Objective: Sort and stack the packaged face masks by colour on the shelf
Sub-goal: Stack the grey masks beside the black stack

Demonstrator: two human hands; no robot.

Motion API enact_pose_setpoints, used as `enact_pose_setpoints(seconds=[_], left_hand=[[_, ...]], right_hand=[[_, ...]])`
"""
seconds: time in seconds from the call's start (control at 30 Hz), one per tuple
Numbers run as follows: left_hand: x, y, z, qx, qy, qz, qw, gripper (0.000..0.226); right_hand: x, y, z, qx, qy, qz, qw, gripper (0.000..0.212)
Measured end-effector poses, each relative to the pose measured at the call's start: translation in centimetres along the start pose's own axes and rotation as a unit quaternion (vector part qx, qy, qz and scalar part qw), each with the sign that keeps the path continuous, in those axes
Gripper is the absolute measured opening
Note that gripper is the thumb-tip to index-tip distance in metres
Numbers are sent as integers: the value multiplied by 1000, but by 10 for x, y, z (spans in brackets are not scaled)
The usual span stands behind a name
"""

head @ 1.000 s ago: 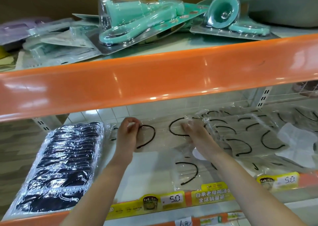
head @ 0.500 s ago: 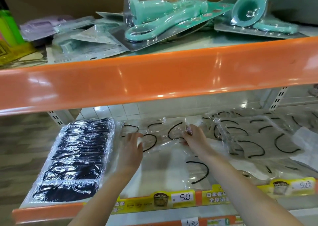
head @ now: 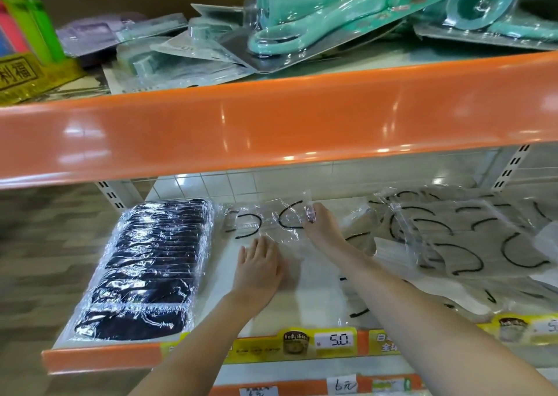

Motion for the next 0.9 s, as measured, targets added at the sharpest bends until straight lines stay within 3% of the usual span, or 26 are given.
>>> enact_pose_setpoints(seconds=[0.03,0.1,0.2,0.33,0.47,0.57,0.9], left_hand=[[2,-1,-1,9,6,-2,1000,63],[8,-2,-3,25,11,11,1000,58],[11,0,-7,37,20,31,999,58],[12,-1,-8,35,26,39,998,58],[10,-1,-6,42,43,37,998,63],[7,5,-7,20,40,85,995,74],[10,-1,-23,-5,58,72,996,45]], right_hand=[[1,-2,-1,-3,1,2,1000,9],[-1,-5,-5,-33,27,21,999,26],[-9,-10,-12,-187,120,69,973,46],[-23,-32,-7,-316,211,12,925,42],[-32,-47,6,-349,202,-39,914,32],[-36,-50,8,-346,202,-48,915,29],[-46,-61,0,-348,224,-58,908,26]])
Point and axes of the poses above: each hand's wrist, its own x-axis towards the middle knuckle, its own y-axis out of the back of the hand, z = x × y, the point moved 4 cm from there along x, towards the middle knuckle, and after that the axes turned 7 degrees about x, right-handed, at the moved point
